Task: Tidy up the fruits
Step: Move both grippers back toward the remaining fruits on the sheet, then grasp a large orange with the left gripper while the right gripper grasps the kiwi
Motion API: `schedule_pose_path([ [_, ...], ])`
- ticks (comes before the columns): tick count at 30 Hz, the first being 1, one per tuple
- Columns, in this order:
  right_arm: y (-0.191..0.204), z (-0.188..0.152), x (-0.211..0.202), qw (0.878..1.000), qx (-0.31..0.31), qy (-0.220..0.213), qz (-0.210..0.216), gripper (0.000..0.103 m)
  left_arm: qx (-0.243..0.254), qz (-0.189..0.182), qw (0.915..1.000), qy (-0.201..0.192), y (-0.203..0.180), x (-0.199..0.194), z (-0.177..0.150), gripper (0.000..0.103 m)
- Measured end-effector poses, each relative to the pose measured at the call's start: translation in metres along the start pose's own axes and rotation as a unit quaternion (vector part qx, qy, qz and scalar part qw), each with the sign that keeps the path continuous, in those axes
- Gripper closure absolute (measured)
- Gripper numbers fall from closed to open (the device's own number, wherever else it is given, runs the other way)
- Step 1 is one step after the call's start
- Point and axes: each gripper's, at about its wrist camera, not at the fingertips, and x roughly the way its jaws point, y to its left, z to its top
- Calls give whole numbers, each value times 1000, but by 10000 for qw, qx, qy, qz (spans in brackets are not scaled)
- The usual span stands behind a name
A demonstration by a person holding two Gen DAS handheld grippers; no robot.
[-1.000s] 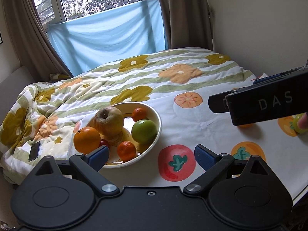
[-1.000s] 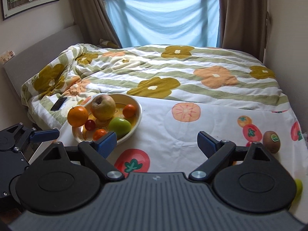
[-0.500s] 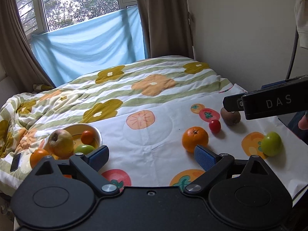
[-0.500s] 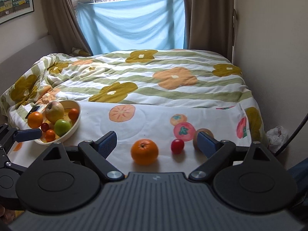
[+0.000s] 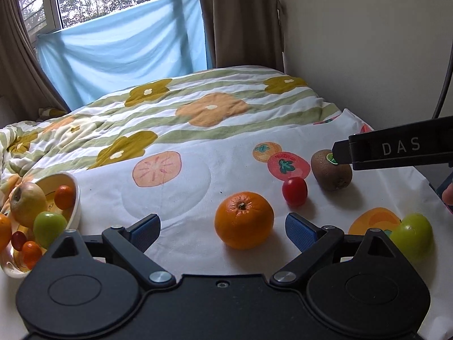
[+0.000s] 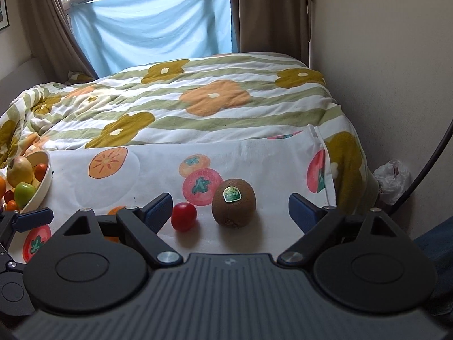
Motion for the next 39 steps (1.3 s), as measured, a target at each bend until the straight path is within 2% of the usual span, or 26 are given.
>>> schedule_pose_path([
  [7, -5, 0, 31, 9999, 47, 166, -7, 1, -122, -48, 9995, 281, -4, 35, 3, 16],
  [12, -6, -1, 44, 9997, -11, 239, -12, 6, -177, -118, 9990, 393, -6, 47, 2, 22],
  [16, -7, -2, 51, 9995, -22, 327, -39, 10, -209, -327, 9982, 459, -8, 52, 1, 38],
  [20, -7, -3, 59, 9991, -42, 414, -41, 16, -112, -301, 9985, 440, -10, 52, 1, 39],
  [34, 1, -6, 78, 9987, -117, 496, -81, 26, -136, -102, 9987, 489, 7, 45, -6, 39],
  [39, 3, -7, 83, 9986, -104, 511, -125, 37, -163, 4, 9987, 490, 12, 43, -9, 39],
])
